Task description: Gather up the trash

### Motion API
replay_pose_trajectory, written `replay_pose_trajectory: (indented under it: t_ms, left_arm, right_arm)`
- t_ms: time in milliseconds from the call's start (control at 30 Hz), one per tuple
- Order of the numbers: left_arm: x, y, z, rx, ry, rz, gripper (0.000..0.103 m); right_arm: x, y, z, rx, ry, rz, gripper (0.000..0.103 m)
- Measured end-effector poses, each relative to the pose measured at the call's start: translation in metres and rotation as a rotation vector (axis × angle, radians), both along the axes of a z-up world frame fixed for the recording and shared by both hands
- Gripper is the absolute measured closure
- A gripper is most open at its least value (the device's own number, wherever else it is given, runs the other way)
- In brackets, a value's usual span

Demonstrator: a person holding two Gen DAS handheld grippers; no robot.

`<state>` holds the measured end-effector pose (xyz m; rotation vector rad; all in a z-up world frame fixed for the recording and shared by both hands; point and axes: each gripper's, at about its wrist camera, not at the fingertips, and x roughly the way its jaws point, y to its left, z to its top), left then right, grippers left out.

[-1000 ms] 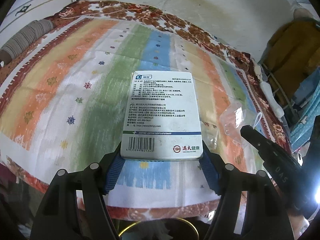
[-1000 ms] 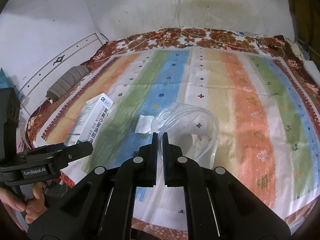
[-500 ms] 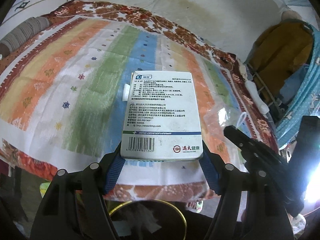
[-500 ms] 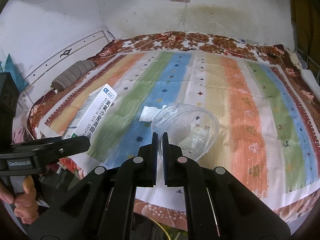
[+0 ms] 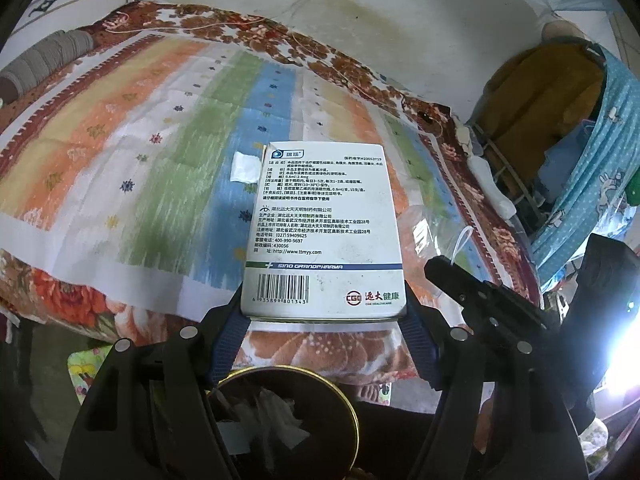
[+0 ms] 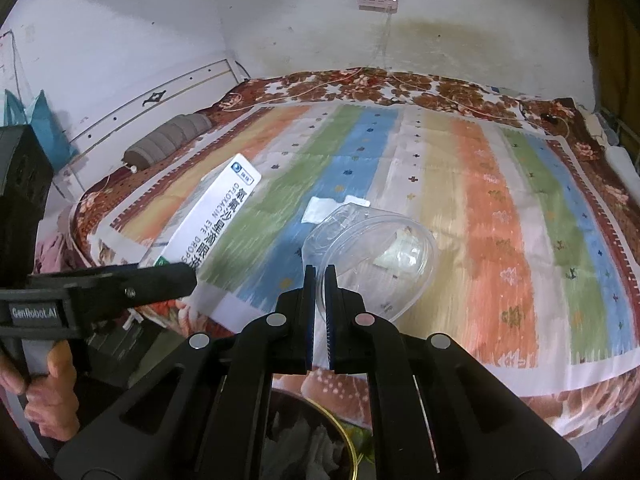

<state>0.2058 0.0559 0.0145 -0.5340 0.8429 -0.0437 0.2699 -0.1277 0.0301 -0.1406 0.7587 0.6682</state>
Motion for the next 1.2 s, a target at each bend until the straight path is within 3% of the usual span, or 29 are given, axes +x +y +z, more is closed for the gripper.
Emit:
replay_pose_trajectory:
  t_ms: [500,667,1200]
  left_arm:
    - [-0.053,-0.001,-0.018,-0.101,0.000,0.010,0.033]
    - [-0.067,-0.014,-0.026,-0.103,0.002,-0.019,0.033]
    - [-0.097,-0.041,-0.068,-0.102,0.124,-0.062,0.033]
  right_arm:
    - [-0.055,-0.017,-0.026,0.022,0.080,0.030,0.099]
    - [-0.069,-0.021,-0.038,0.012,0.115,0.029,0.099]
    - [-0.109,-0.035,-0.084,-0.023,0.235,0.019,0.099]
